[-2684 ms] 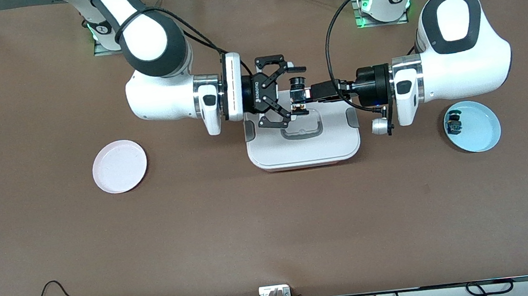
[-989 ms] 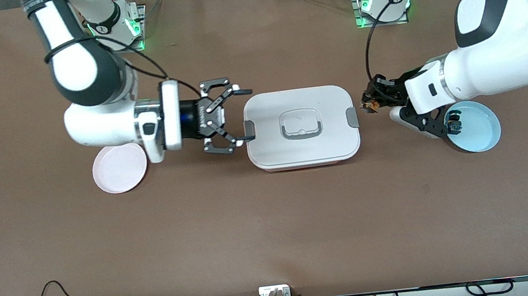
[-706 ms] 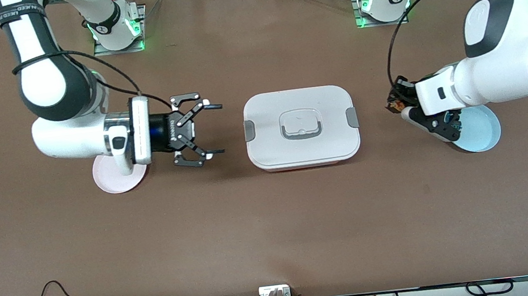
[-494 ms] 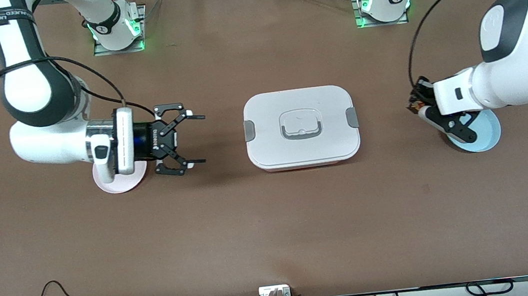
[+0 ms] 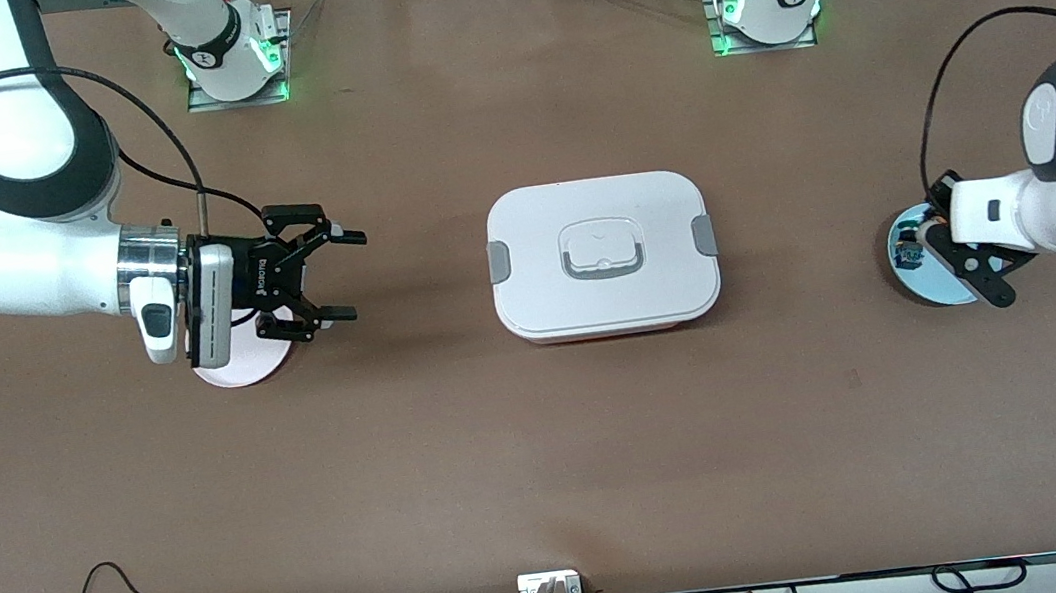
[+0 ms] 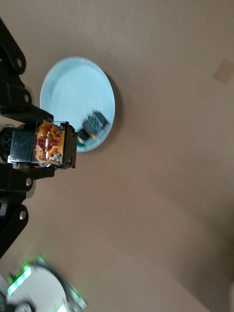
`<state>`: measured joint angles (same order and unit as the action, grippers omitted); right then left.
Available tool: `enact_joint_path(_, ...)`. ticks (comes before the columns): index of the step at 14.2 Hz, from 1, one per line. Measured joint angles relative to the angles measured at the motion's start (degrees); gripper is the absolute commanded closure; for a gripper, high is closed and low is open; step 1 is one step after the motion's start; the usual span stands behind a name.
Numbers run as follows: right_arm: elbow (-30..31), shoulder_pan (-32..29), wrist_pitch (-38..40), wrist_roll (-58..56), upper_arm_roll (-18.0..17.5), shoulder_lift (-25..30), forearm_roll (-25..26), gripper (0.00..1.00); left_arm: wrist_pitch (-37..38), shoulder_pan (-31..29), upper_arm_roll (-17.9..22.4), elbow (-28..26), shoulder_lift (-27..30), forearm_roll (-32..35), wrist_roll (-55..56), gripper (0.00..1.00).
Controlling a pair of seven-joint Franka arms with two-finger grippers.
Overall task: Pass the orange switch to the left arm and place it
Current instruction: 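Carry the switch to the blue dish while the right gripper retracts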
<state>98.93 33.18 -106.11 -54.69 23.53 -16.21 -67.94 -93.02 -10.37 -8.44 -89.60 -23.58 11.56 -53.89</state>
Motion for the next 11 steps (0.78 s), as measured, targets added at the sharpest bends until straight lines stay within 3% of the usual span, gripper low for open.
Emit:
enact_joint_path(3, 0.11, -0.14, -0.01, 16.96, 0.04, 0.02, 7.9, 0.0, -9.32, -3.16, 0.04, -0.57, -4.99, 8.55, -11.89, 0.91)
enact_joint_path(6, 0.21, -0.58, 0.03, 29.28, 0.06, 0.01, 19.45, 0.0, -17.92, -5.19, 0.06, -1.84, -9.23, 12.22, -21.96, 0.92)
enact_joint_path(8, 0.27, -0.68, 1.09, 36.33, 0.07, 0.01, 26.51, 0.0, -20.77, -5.64, 0.02, -4.46, -10.08, 14.51, -24.31, 0.91)
enact_joint_path(11, -0.1, -0.72, 4.3, 47.41, 0.05, 0.35, 41.38, 0.0, -24.2, -7.27, 0.03, -9.61, -10.13, 15.04, -25.48, 0.91)
